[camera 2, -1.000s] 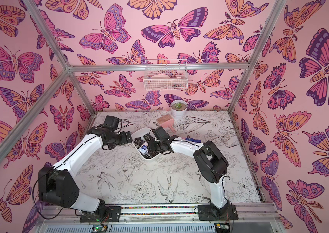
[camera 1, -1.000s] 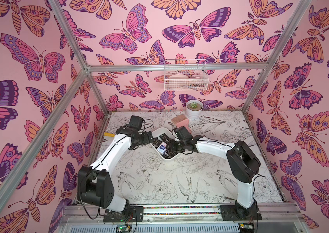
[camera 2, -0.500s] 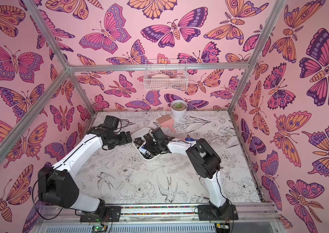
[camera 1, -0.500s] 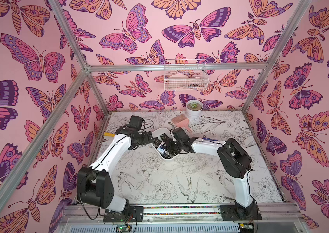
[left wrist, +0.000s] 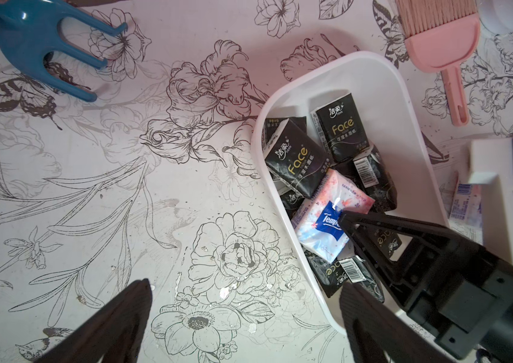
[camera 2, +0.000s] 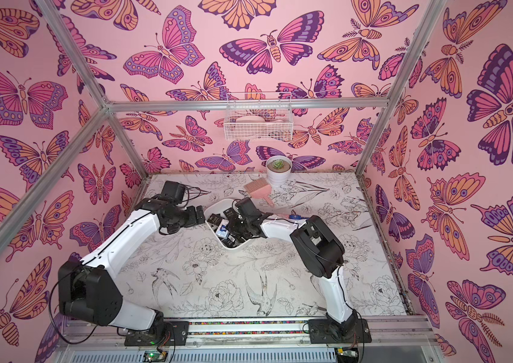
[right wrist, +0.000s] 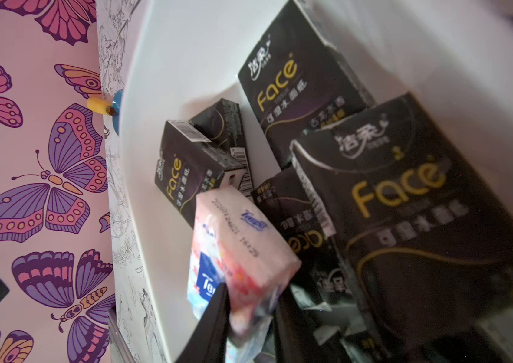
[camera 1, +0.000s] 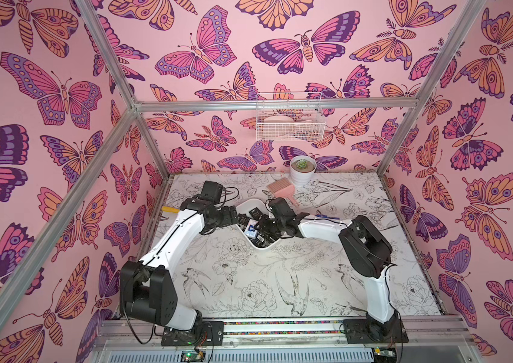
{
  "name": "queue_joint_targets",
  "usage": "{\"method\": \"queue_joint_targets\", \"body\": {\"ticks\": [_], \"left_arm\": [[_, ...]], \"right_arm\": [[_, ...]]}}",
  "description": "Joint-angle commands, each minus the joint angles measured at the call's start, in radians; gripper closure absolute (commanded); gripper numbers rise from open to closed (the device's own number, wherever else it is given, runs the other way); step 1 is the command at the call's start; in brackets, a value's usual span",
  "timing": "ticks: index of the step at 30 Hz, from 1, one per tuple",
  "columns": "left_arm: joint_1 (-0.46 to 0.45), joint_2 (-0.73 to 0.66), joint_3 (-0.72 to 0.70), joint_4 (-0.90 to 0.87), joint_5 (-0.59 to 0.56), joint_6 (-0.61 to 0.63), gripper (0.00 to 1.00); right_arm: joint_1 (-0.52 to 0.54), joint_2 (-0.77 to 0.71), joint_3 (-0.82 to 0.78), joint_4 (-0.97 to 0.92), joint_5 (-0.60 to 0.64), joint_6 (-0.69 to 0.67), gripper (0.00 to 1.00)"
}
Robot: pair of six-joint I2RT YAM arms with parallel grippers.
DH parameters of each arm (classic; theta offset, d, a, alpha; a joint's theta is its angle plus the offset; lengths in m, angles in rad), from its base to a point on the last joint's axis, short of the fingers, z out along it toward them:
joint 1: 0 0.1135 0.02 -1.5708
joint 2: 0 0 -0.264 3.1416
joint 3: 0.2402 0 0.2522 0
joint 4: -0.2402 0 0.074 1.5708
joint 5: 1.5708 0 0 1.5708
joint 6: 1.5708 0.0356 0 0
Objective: Take the pocket tissues out of the storage box
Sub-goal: Pick up the pocket tissues from the storage box, then place the pocket tissues at the center of the board.
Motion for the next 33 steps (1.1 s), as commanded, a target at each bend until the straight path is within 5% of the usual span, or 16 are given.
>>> {"method": "queue_joint_targets", "body": {"ticks": [1,11,20,33], "left_arm": [[0.004,-0.017,-0.007,-0.027,-0.015,0.007,0.0],[0.007,-0.025,-0.016,-0.026,-0.021,0.01,0.0],[0.006,-0.029,-0.009,-0.025,-0.02,0.015,0.0],[0.004,-0.018,0.008,-0.026,-0.008,0.014,0.0]], "right_arm": [[0.005,-0.11,-0.004,-0.041,0.043,-0.077,0.74],[-0.095,-0.359,-0.152,-0.237,0.067,-0.233,0.77],[-0.31,-0.588,-0.426,-0.456,0.017,-0.41,0.78],[-0.387,-0.424,-0.47,-0.442,0.074,-0.485,0.73]]}}
